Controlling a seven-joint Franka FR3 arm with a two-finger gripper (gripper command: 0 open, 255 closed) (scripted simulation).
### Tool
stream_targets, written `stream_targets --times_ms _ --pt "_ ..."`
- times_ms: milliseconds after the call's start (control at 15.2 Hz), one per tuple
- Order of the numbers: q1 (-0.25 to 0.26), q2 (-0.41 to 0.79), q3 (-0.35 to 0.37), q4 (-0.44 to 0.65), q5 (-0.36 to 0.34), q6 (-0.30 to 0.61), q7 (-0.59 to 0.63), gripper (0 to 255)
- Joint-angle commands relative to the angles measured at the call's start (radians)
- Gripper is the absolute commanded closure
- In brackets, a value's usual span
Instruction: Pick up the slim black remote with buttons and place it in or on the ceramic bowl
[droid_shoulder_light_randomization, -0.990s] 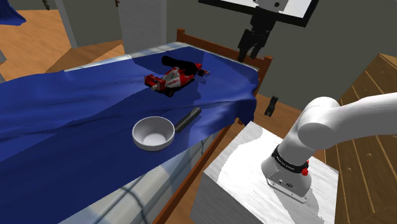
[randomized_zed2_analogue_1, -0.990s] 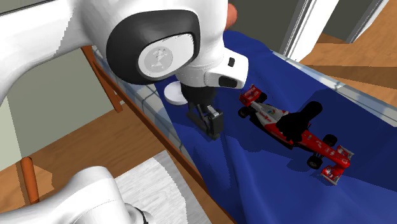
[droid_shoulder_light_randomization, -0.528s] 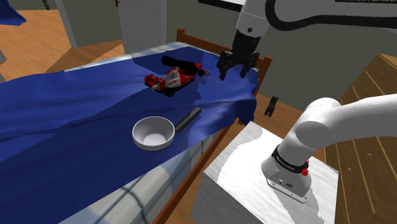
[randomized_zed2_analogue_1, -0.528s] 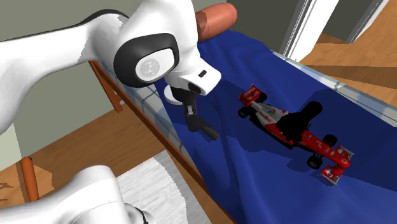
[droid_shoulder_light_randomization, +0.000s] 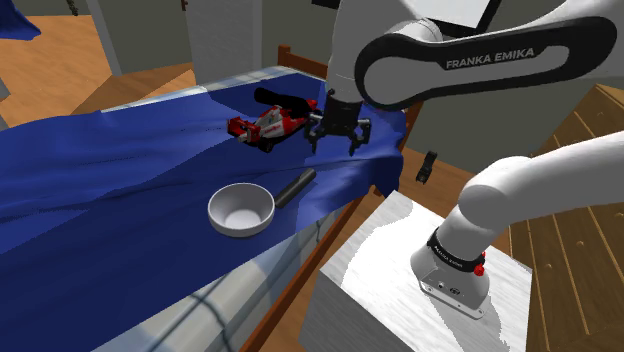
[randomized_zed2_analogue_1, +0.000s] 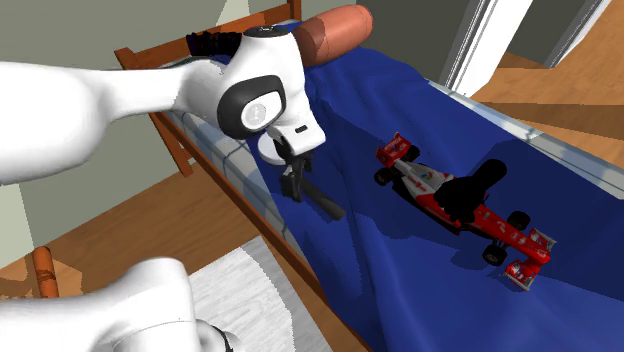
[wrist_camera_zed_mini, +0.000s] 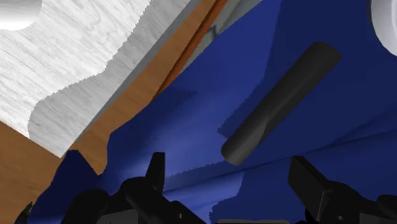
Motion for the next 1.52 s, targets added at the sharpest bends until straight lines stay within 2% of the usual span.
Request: stream_targets --times_ms 0,198,330,462,528,858,990,1056,1452 --pt "-0.059 0.074 0.092 0.018 -0.005 0.055 0.153 0" --pt "-0.176 0.199 0.235 0.065 -0.050 0.123 0.377 0" --pt "-0.274 0.298 0.342 0.105 -0.112 0.161 0.542 0" --pt "-0.393 0.418 0.464 0.151 -0.216 0.190 0.733 0" --pt "-0.462 0.496 0.534 0.177 -0.295 0.198 0.846 0" --pt "-0.501 0.571 0.569 0.154 -0.383 0.248 0.917 0" --pt "-0.516 0.612 0.581 0.143 -0.434 0.270 0.954 0" --pt "-0.525 0.647 0.588 0.136 -0.481 0.285 0.988 0" --pt "-0.520 0.647 0.583 0.136 -0.481 0.285 0.988 0"
